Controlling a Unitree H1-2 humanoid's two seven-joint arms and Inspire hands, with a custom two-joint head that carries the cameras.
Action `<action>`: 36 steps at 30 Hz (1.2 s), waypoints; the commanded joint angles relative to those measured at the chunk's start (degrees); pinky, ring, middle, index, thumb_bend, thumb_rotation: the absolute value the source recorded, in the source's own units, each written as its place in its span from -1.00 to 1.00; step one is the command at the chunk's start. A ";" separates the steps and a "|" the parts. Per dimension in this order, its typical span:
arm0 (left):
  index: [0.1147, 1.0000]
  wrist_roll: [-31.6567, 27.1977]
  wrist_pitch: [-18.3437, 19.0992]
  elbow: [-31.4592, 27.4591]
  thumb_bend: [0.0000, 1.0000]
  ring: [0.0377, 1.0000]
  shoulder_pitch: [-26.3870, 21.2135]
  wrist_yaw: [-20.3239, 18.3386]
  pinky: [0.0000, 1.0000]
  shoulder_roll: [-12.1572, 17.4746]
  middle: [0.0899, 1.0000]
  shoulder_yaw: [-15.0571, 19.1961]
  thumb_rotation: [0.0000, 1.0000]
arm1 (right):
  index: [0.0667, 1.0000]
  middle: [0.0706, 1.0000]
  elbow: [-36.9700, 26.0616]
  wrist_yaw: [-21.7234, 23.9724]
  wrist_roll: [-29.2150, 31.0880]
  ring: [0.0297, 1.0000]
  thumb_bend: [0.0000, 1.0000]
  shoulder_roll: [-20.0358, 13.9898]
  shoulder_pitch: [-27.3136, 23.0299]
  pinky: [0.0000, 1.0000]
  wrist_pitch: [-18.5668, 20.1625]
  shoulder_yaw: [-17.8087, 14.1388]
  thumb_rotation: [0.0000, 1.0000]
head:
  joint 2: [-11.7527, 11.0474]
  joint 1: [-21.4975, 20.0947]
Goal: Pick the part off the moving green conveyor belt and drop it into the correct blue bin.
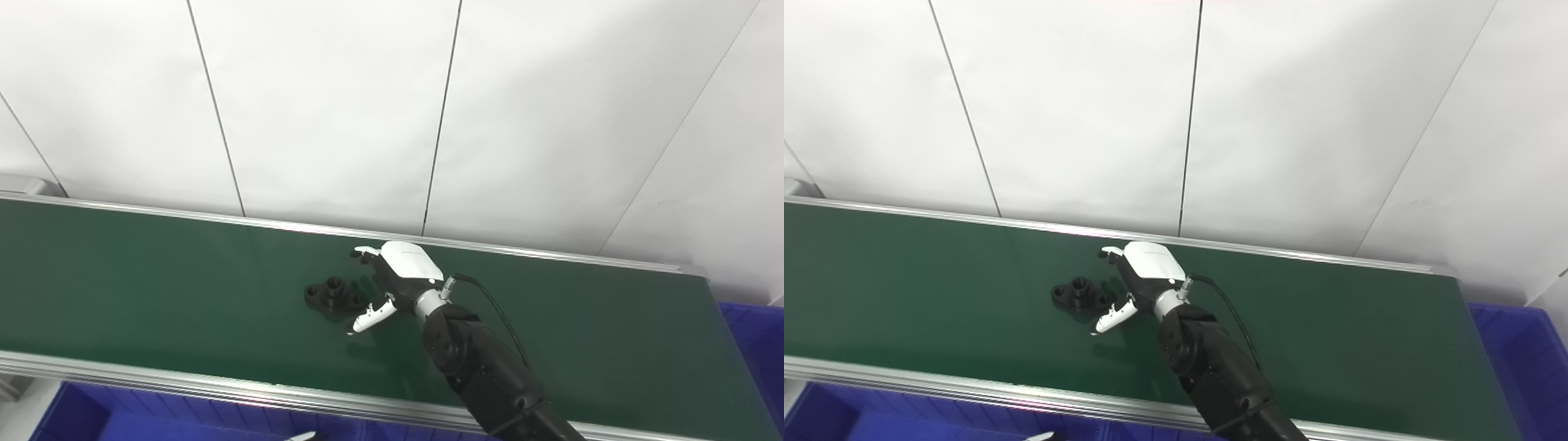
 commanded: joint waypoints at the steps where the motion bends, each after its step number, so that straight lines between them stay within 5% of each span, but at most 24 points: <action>1: 0.65 0.58 -1.42 -1.53 0.82 0.60 0.07 0.97 0.49 0.17 0.66 0.53 0.22 | 0.75 0.66 -1.09 -1.33 -0.56 0.62 0.55 0.19 -2.99 0.57 -2.50 0.00 -0.43 | 0.03 0.04; 27: 0.72 2.77 -1.42 -2.17 0.73 0.66 0.49 3.01 0.58 -1.37 0.71 -0.18 0.36 | 0.74 0.65 0.98 4.72 -3.49 0.59 0.53 -0.18 -1.79 0.51 -2.41 6.21 -0.43 | 2.09 0.90; 32: 0.73 3.16 -1.42 -2.77 0.69 0.66 0.63 3.30 0.58 -1.57 0.71 -0.26 0.36 | 0.65 0.58 -0.15 6.03 -4.55 0.47 0.49 -1.86 -0.62 0.28 -2.69 7.25 -0.61 | 2.86 0.70; 34: 0.73 2.88 -1.42 -3.08 0.68 0.66 0.64 3.09 0.58 -1.58 0.72 -0.26 0.35 | 0.48 0.29 -0.86 6.52 -5.36 0.19 0.45 -2.55 -0.22 0.02 -2.45 7.78 -0.84 | 2.95 0.62; 35: 0.74 2.77 -1.42 -3.19 0.68 0.66 0.65 3.00 0.58 -1.57 0.72 -0.24 0.34 | 0.14 0.05 -1.22 6.60 -5.60 -0.12 0.22 -2.86 0.01 -0.24 -2.43 7.92 -0.94 | 3.00 0.56; 36: 0.74 2.79 -1.42 -3.25 0.68 0.66 0.60 3.08 0.58 -1.61 0.72 -0.22 0.33 | 0.03 -0.04 -1.88 7.21 -5.74 -0.22 0.14 -3.37 0.17 -0.34 -2.46 8.14 -0.97 | 3.16 0.54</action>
